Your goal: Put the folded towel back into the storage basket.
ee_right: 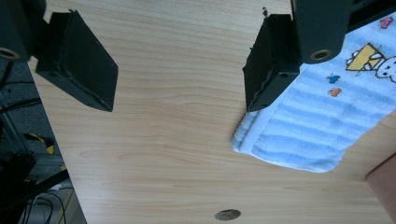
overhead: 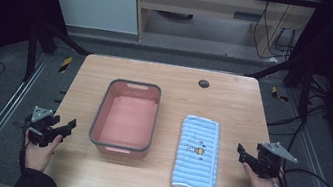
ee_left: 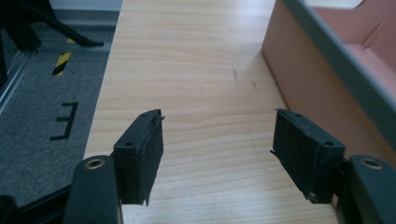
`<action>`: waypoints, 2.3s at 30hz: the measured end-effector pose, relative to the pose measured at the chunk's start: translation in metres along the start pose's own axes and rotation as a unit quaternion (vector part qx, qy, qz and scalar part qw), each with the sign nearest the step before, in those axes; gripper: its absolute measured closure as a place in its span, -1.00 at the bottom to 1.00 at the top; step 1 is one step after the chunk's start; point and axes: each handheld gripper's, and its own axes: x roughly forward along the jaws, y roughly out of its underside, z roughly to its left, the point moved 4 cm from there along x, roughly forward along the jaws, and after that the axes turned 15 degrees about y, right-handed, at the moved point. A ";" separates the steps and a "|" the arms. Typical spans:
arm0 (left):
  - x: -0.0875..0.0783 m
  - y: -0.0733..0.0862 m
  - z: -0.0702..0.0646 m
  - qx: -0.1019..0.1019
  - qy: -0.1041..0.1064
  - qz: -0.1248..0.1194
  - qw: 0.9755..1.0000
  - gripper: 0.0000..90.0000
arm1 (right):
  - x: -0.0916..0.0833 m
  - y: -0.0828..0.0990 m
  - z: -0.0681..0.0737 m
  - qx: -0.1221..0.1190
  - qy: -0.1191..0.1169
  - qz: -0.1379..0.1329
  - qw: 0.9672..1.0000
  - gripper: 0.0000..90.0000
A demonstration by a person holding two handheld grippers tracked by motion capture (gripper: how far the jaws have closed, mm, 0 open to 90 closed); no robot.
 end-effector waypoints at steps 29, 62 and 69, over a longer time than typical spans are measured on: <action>-0.015 -0.029 -0.088 0.065 0.096 -0.034 0.993 -0.28 | -0.022 -0.026 0.021 -0.003 -0.062 -0.032 0.998 -0.38; 0.020 -0.040 -0.186 0.118 0.176 -0.016 0.977 -0.27 | -0.028 -0.063 0.038 -0.032 -0.075 -0.055 0.995 -0.40; 0.031 -0.041 -0.209 0.132 0.190 -0.009 0.973 -0.26 | -0.027 -0.070 0.041 -0.035 -0.074 -0.053 0.995 -0.40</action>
